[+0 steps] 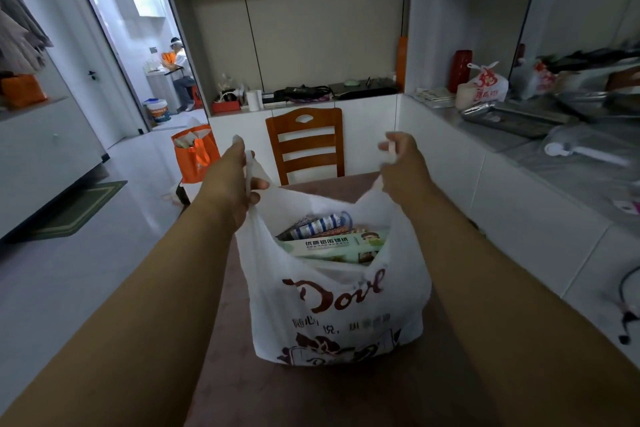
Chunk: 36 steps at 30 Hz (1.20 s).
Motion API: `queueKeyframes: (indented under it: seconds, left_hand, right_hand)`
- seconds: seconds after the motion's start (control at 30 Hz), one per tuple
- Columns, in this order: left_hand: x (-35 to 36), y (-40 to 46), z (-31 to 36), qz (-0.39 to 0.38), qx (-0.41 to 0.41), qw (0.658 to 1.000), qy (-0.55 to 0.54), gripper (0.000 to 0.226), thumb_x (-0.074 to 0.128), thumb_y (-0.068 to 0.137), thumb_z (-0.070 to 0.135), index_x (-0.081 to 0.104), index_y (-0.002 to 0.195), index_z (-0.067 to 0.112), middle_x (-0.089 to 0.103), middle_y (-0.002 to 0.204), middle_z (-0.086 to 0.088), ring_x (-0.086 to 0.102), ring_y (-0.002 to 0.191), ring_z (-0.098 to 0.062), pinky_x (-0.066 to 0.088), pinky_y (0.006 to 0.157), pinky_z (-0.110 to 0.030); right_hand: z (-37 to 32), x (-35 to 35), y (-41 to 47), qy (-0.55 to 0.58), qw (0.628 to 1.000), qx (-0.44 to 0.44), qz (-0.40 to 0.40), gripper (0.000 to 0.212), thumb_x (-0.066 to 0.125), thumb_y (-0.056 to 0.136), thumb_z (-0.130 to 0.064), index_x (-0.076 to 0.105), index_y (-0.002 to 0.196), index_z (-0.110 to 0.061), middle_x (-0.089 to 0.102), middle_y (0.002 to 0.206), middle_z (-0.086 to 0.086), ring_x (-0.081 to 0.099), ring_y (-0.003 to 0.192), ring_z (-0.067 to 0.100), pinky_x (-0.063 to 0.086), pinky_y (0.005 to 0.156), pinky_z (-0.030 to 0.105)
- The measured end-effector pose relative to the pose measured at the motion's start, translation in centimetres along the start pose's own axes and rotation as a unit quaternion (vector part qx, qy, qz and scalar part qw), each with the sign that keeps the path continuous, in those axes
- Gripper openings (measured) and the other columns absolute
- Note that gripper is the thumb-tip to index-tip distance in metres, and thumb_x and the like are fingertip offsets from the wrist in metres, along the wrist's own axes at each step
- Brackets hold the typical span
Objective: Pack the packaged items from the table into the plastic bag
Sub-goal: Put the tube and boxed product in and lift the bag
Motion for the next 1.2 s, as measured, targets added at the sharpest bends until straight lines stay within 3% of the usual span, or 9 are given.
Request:
queueKeyframes:
  seconds: [0.17,0.3,0.4,0.53,0.63,0.73,0.93,1.07,1.2]
  left_hand:
    - [0.8,0.7,3.6,-0.015,0.036,0.998,-0.046,0.051,0.046,0.084,0.065,0.067,0.096,0.020,0.069,0.106,0.000,0.058,0.065,-0.011,0.049,0.052,-0.020]
    - [0.5,1.0,2.4,-0.022,0.026,0.999,-0.030,0.057,0.046,0.084,0.067,0.068,0.103,0.018,0.068,0.109,-0.002,0.057,0.065,-0.012,0.048,0.053,-0.022]
    - [0.4,0.8,-1.0,-0.021,-0.014,1.000,-0.002,0.056,0.044,0.087,0.064,0.067,0.105,0.017,0.064,0.107,-0.004,0.054,0.065,-0.013,0.045,0.056,-0.025]
    - [0.5,1.4,-1.5,-0.015,-0.017,0.999,0.042,0.051,0.040,0.091,0.060,0.067,0.091,0.017,0.068,0.097,-0.007,0.063,0.068,-0.020,0.055,0.053,-0.026]
    - [0.7,2.2,-0.9,0.012,0.012,0.996,0.087,0.051,0.040,0.092,0.058,0.068,0.096,0.015,0.070,0.089,-0.006,0.069,0.071,-0.023,0.060,0.059,-0.030]
    - [0.8,3.2,-0.8,0.027,0.021,0.992,0.119,0.051,0.039,0.092,0.058,0.065,0.101,0.016,0.070,0.090,-0.006,0.070,0.077,-0.025,0.060,0.071,-0.035]
    - [1.5,4.9,-1.9,0.031,0.017,0.992,0.122,0.049,0.038,0.093,0.056,0.064,0.090,0.015,0.071,0.093,-0.009,0.069,0.081,-0.025,0.057,0.066,-0.034]
    - [2.1,5.9,-2.8,0.025,0.010,0.993,0.117,0.058,0.036,0.092,0.059,0.067,0.106,0.012,0.072,0.098,-0.010,0.069,0.081,-0.024,0.057,0.080,-0.037]
    - [2.6,6.2,-3.1,-0.018,0.009,0.993,0.114,0.062,0.034,0.091,0.062,0.070,0.093,0.012,0.077,0.082,-0.009,0.071,0.061,-0.019,0.057,0.069,-0.033]
  right_hand:
    - [-6.3,-1.5,2.8,0.053,0.996,-0.078,0.010,0.049,0.050,0.092,-0.004,0.035,0.134,-0.023,0.058,0.130,0.007,0.056,0.074,0.005,0.041,0.039,0.010]
    - [-4.5,-1.6,2.8,0.028,0.998,-0.053,0.022,0.055,0.046,0.090,0.005,0.035,0.136,-0.022,0.058,0.131,0.007,0.059,0.100,0.012,0.047,0.065,0.016]
    - [-0.7,0.0,1.5,-0.004,1.000,-0.006,-0.020,0.054,0.047,0.091,0.002,0.034,0.137,-0.022,0.057,0.131,0.007,0.059,0.101,0.024,0.047,0.054,0.020]
    - [0.0,-0.9,1.0,0.006,1.000,-0.029,0.007,0.035,0.055,0.091,-0.028,0.046,0.124,-0.024,0.063,0.103,0.000,0.061,0.073,0.015,0.046,0.054,0.024]
    - [1.5,-3.8,1.6,0.022,0.993,-0.029,0.116,0.033,0.042,0.092,-0.046,0.055,0.107,-0.020,0.063,0.088,-0.004,0.061,0.077,0.013,0.042,0.061,0.026]
    - [6.7,-6.1,2.6,-0.072,0.983,0.034,0.164,0.036,0.038,0.096,-0.034,0.060,0.105,-0.007,0.065,0.100,0.012,0.058,0.087,0.026,0.041,0.070,0.030]
    - [19.5,-5.9,2.2,-0.313,0.929,0.197,-0.011,0.045,0.046,0.098,-0.022,0.044,0.138,-0.001,0.048,0.142,0.020,0.045,0.129,0.036,0.033,0.106,0.040]
    - [22.3,-6.5,2.2,-0.303,0.920,0.248,-0.012,0.045,0.048,0.095,-0.016,0.042,0.138,-0.004,0.044,0.143,0.021,0.042,0.131,0.035,0.035,0.105,0.038]
    - [22.9,-8.2,2.9,-0.249,0.914,0.319,-0.014,0.050,0.039,0.101,-0.017,0.027,0.146,0.001,0.022,0.157,0.018,0.026,0.142,0.030,0.019,0.115,0.035]
Point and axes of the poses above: each hand's wrist, its own y-axis towards the middle knuckle, its own x-axis out of the palm, z = x × y, the point moved 8 cm from there along y, towards the middle knuckle
